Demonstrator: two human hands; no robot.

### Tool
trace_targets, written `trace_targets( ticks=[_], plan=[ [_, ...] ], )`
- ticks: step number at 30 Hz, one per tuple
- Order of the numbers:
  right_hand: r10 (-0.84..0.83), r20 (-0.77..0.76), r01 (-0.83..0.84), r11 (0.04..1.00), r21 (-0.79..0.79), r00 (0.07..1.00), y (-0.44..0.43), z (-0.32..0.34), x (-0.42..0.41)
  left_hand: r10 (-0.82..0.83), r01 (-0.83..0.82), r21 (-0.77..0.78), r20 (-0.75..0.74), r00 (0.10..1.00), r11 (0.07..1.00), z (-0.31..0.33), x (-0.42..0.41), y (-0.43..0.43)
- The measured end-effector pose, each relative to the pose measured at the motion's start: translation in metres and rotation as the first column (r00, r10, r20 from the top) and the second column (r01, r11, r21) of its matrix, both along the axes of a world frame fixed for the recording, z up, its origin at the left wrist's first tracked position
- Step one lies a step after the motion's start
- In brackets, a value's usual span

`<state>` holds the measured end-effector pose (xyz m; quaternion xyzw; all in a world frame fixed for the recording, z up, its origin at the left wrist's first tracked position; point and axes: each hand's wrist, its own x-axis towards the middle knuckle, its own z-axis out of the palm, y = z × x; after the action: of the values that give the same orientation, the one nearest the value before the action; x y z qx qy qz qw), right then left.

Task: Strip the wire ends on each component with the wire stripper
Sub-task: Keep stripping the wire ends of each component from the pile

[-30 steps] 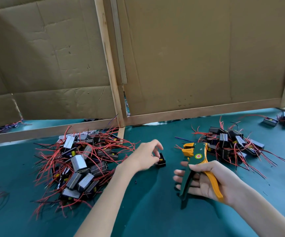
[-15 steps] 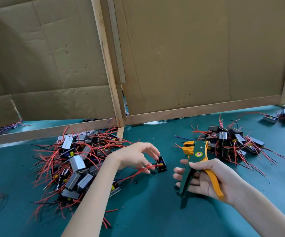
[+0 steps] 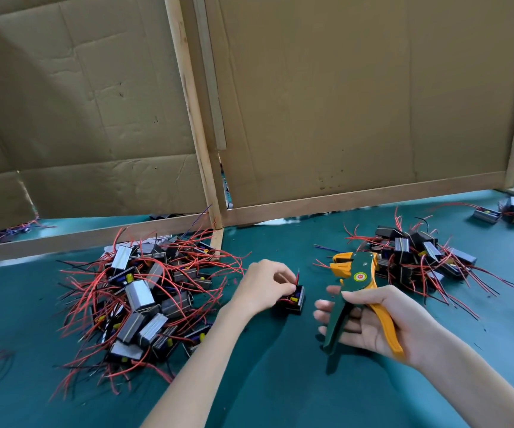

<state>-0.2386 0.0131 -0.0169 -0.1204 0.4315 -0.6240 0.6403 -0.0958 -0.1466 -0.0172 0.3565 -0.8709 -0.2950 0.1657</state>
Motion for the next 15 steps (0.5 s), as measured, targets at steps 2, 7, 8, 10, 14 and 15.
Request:
trace_targets(
  ticks=[2,7,8,10,14,15],
  plan=[
    [-0.008,0.006,0.008,1.000,-0.011,1.000,0.000,0.001,0.000,-0.037,0.038,0.011,-0.065,0.997,0.999,-0.002,-0.005,0.004],
    [-0.045,0.024,0.046,0.998,-0.041,0.999,0.000,0.003,0.000,-0.074,0.067,-0.038,-0.234,0.969,0.997,-0.004,-0.016,0.015],
    [-0.057,0.029,0.058,0.997,-0.047,0.998,0.001,0.003,-0.001,-0.041,0.029,-0.041,-0.345,0.938,0.999,0.001,-0.017,0.017],
    [-0.078,0.033,0.080,0.995,-0.058,0.996,0.001,0.004,-0.002,0.053,-0.068,0.000,-0.622,0.781,0.998,0.016,-0.018,0.020],
    [-0.100,0.034,0.103,0.992,-0.076,0.994,0.003,0.005,-0.002,0.253,0.038,0.273,-0.928,0.275,0.961,0.058,-0.009,0.026],
    [-0.101,0.035,0.104,0.992,-0.078,0.994,0.003,0.005,-0.001,0.269,0.088,0.289,-0.944,0.189,0.953,0.067,-0.005,0.026]
  ],
)
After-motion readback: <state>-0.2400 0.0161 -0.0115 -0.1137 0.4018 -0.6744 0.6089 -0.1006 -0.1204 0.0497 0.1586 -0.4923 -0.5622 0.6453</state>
